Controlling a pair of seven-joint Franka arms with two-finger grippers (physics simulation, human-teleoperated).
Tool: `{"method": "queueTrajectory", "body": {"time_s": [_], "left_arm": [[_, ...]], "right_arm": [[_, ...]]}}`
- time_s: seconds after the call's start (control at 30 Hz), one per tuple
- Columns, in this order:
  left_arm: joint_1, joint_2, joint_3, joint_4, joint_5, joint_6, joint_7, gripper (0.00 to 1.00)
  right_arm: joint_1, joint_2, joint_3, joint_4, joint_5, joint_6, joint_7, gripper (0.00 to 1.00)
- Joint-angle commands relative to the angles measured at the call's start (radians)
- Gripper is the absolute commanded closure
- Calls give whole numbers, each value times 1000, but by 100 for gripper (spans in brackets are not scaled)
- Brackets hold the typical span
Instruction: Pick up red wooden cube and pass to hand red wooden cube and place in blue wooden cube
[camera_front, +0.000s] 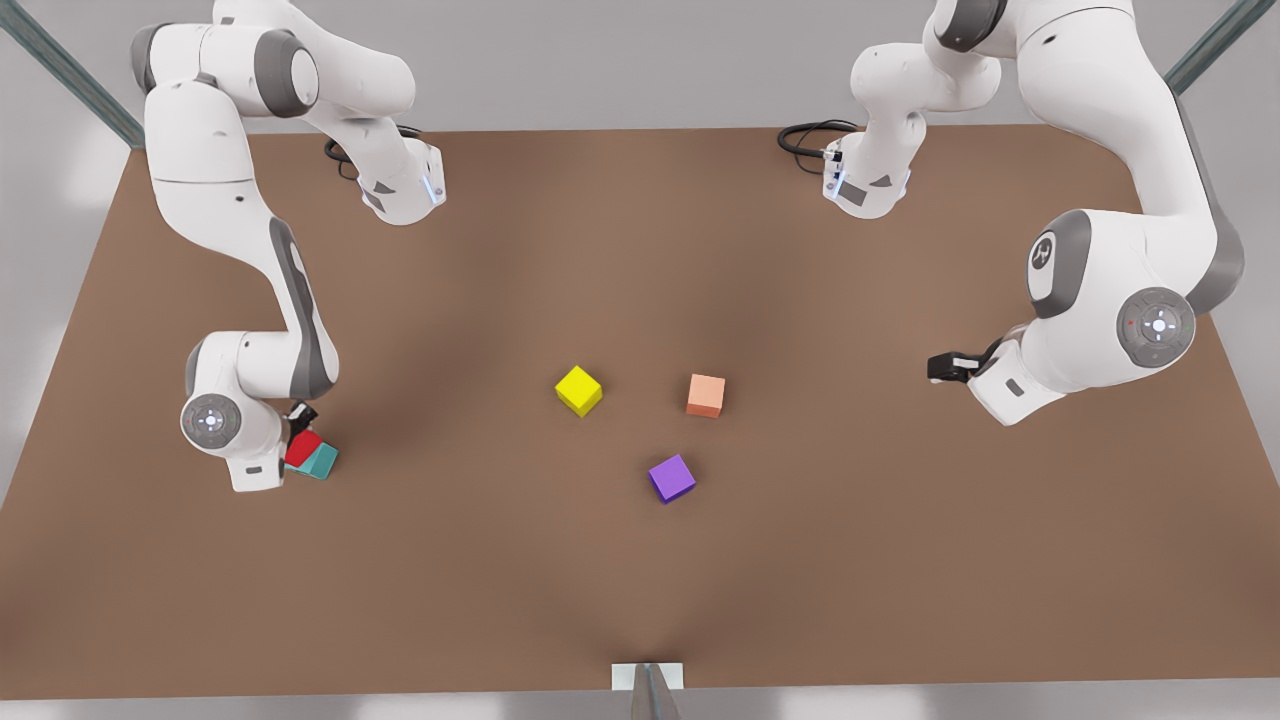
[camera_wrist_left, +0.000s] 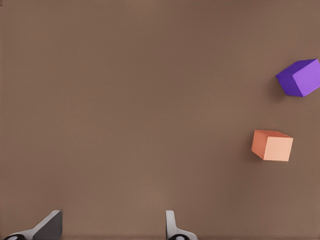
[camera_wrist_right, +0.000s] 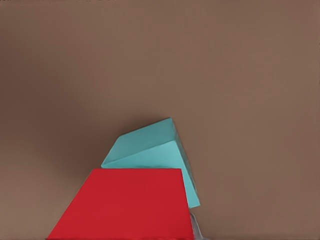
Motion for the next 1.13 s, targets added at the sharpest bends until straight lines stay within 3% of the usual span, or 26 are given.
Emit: {"method": "queueTrajectory", "body": {"time_s": [0.0, 0.37, 0.5, 0.6, 0.73, 0.87, 1.1], "left_arm": [[0, -1, 0, 0, 0, -2, -20, 0], [2, 0, 0, 2, 2, 1, -20, 0], [5, 0, 0, 0, -3, -5, -20, 0], [5, 0, 0, 0, -3, -5, -20, 0], [5, 0, 0, 0, -1, -5, -21, 0], [5, 0, 0, 0, -1, -5, -21, 0], [6, 6, 0, 0, -1, -7, -20, 0]], "right_arm": [[-1, 3, 0, 1, -2, 26, 166, 0], [6, -12, 3, 19, -4, 13, 177, 0], [11, -86, 24, 22, 81, -46, 177, 0], [23, -92, 28, 125, 217, -205, 292, 0], [49, -94, 31, 321, 271, -519, 875, 0], [42, -287, 20, 371, 257, -678, 914, 0], [37, -336, 15, 363, 250, -708, 915, 0]]}}
